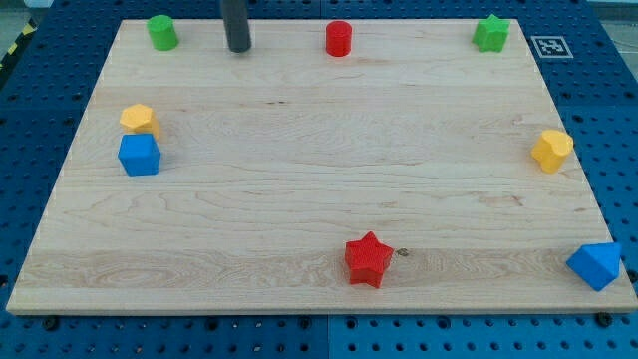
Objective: Slight move the green circle
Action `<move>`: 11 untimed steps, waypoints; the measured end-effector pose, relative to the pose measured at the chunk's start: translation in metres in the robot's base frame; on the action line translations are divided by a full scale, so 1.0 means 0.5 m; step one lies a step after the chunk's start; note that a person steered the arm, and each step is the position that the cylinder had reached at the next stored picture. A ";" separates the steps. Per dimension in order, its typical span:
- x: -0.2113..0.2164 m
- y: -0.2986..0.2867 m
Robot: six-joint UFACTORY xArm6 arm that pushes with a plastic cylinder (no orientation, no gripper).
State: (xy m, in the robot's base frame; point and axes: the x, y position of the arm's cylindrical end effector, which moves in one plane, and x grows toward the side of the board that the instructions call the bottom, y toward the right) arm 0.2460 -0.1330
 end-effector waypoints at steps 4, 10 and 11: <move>-0.110 -0.094; -0.090 -0.204; -0.090 -0.205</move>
